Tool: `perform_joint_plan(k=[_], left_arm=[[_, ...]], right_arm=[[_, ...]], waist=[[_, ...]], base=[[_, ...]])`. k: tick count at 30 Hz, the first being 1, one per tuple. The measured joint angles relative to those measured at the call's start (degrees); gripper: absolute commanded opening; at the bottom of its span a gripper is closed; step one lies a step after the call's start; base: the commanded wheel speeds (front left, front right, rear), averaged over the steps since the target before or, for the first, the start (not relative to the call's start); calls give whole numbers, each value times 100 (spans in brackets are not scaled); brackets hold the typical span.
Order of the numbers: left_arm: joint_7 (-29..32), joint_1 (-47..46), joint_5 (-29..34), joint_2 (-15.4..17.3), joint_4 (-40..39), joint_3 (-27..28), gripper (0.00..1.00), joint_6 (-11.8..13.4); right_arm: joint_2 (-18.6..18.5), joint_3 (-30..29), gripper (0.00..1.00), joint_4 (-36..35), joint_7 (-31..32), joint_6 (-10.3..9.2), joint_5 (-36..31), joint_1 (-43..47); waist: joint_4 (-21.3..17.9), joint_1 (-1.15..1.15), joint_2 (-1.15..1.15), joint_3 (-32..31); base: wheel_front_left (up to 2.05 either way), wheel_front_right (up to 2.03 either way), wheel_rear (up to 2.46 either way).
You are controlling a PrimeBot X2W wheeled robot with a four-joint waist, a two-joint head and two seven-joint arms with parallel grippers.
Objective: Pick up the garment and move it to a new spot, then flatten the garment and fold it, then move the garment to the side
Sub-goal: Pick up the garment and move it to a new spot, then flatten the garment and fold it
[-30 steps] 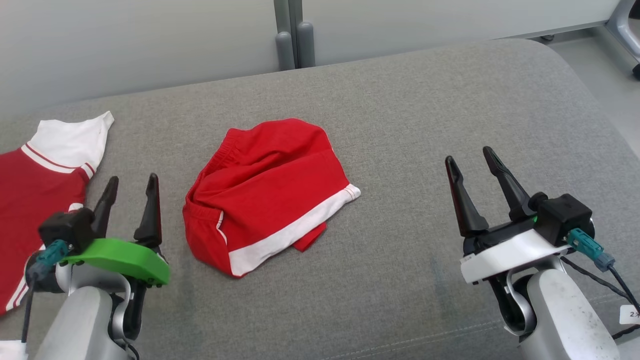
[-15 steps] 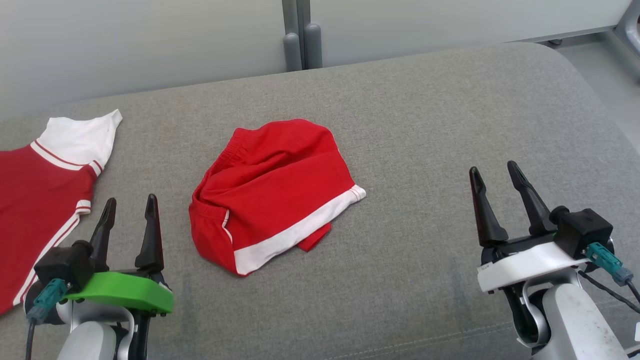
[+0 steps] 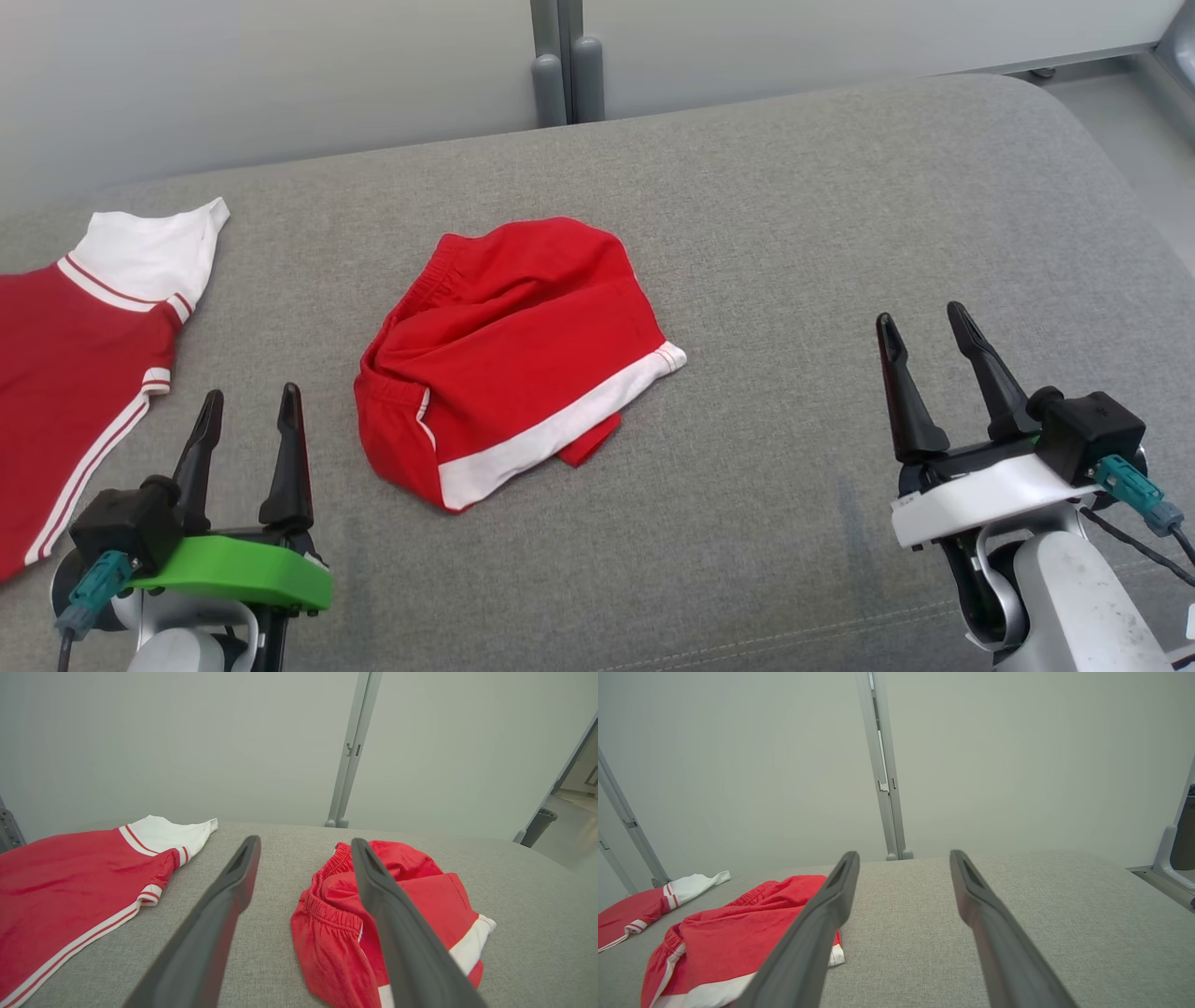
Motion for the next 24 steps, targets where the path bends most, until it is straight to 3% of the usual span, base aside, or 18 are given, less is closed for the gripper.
perform_joint_plan(k=[12, 24], left_arm=[[0, 56, 110, -45, -20, -116, 100, -144], [250, -201, 278, -47, 199, -690, 100, -407]], right_arm=[[12, 141, 100, 101, 0, 44, 1, -8], [9, 625, 100, 982, 118, 101, 48, -495]], waist=[[3, 0, 0, 113], [124, 0, 0, 476]], base=[[0, 0, 0], [0, 0, 0]])
